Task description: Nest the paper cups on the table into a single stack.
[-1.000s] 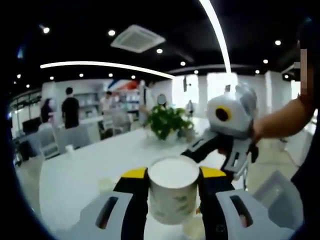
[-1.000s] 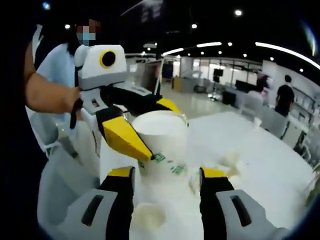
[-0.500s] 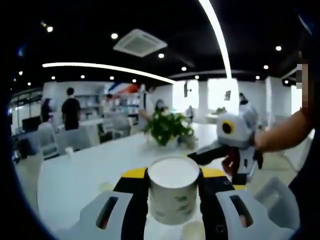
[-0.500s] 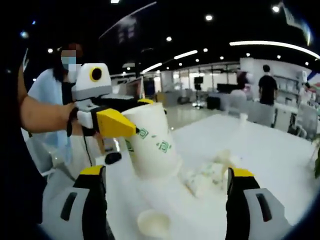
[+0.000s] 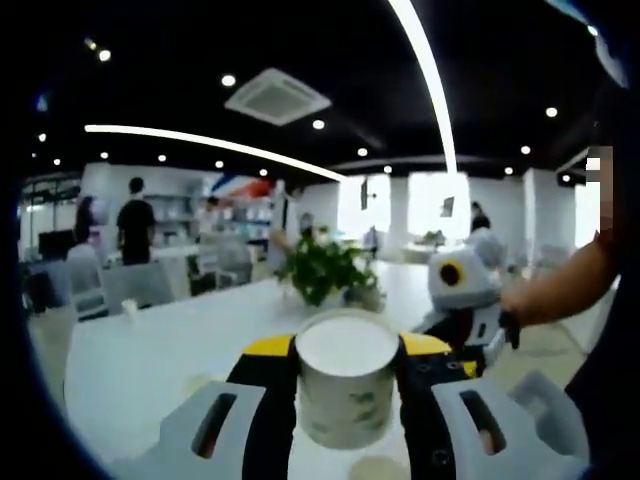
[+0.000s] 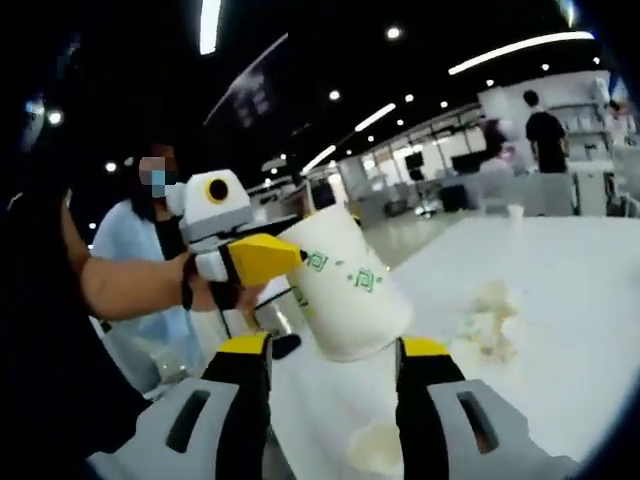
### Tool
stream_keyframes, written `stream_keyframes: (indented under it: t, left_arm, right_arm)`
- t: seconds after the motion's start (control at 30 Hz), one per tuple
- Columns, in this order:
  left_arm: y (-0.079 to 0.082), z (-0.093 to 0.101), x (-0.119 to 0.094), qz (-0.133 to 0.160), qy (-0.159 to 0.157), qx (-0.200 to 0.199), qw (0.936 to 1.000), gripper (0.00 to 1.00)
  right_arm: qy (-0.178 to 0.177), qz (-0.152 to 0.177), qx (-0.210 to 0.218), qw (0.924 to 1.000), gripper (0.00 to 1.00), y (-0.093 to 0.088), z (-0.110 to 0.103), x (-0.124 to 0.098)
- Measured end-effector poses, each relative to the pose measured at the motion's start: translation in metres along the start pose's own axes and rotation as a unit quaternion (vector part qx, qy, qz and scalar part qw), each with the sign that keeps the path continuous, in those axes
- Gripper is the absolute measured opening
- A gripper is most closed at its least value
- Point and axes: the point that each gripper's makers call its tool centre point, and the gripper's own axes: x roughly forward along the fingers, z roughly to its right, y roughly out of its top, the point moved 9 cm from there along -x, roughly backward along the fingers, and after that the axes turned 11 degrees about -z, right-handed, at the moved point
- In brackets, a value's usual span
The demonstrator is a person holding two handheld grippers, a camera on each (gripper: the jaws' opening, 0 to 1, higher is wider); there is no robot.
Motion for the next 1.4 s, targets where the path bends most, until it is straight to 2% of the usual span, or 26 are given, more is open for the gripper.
stream_keyframes:
  t: [0.2, 0.27, 0.4, 0.43, 0.57, 0.63, 0.77, 0.83, 0.87, 0.93, 1.07, 1.3, 1.4]
  left_arm:
    - [-0.001, 0.001, -0.006, -0.002, -0.017, -0.004, 0.9998, 0.37]
    - [-0.002, 0.005, -0.009, 0.005, -0.055, -0.029, 0.9980, 0.37]
    - [-0.006, 0.003, -0.016, -0.003, -0.083, -0.042, 0.9957, 0.37]
    - [-0.006, 0.003, -0.017, -0.004, -0.085, -0.039, 0.9956, 0.37]
    - [-0.011, 0.009, -0.019, -0.019, -0.112, -0.020, 0.9933, 0.37]
    - [-0.015, 0.010, -0.018, -0.031, -0.113, -0.011, 0.9930, 0.37]
    - [-0.027, 0.009, -0.018, -0.054, -0.110, 0.005, 0.9925, 0.37]
    - [-0.030, 0.011, -0.020, -0.060, -0.108, 0.013, 0.9922, 0.36]
    - [-0.032, 0.011, -0.021, -0.062, -0.110, 0.013, 0.9919, 0.36]
    - [-0.034, 0.011, -0.024, -0.061, -0.110, 0.011, 0.9919, 0.37]
    - [-0.036, 0.015, -0.029, -0.053, -0.117, 0.005, 0.9917, 0.37]
    - [-0.037, 0.019, -0.033, -0.046, -0.118, 0.004, 0.9919, 0.37]
    - [-0.038, 0.016, -0.033, -0.046, -0.115, 0.000, 0.9923, 0.37]
  right_arm:
    - [0.032, 0.011, 0.024, 0.9992, 0.43, 0.000, 0.000, -0.007]
    - [0.045, 0.012, 0.025, 0.9986, 0.37, 0.001, 0.001, -0.012]
    - [0.075, 0.009, 0.025, 0.9968, 0.24, 0.000, 0.001, -0.020]
    - [0.098, 0.012, 0.035, 0.9945, 0.23, 0.001, -0.001, -0.022]
    - [0.130, 0.029, 0.055, 0.9895, 0.18, 0.004, -0.004, -0.029]
    - [0.143, 0.032, 0.067, 0.9870, 0.18, 0.003, -0.003, -0.031]
    - [0.145, 0.037, 0.068, 0.9864, 0.17, 0.006, -0.004, -0.032]
    - [0.149, 0.037, 0.060, 0.9864, 0.15, 0.011, -0.009, -0.032]
    - [0.143, 0.033, 0.040, 0.9883, 0.13, 0.013, -0.011, -0.032]
    - [0.138, 0.025, 0.022, 0.9899, 0.11, 0.015, -0.012, -0.032]
    - [0.157, 0.029, 0.022, 0.9869, 0.06, 0.023, -0.019, -0.033]
    - [0.174, 0.018, 0.017, 0.9845, 0.03, 0.030, -0.028, -0.031]
    - [0.161, 0.011, 0.015, 0.9868, 0.03, 0.031, -0.025, -0.029]
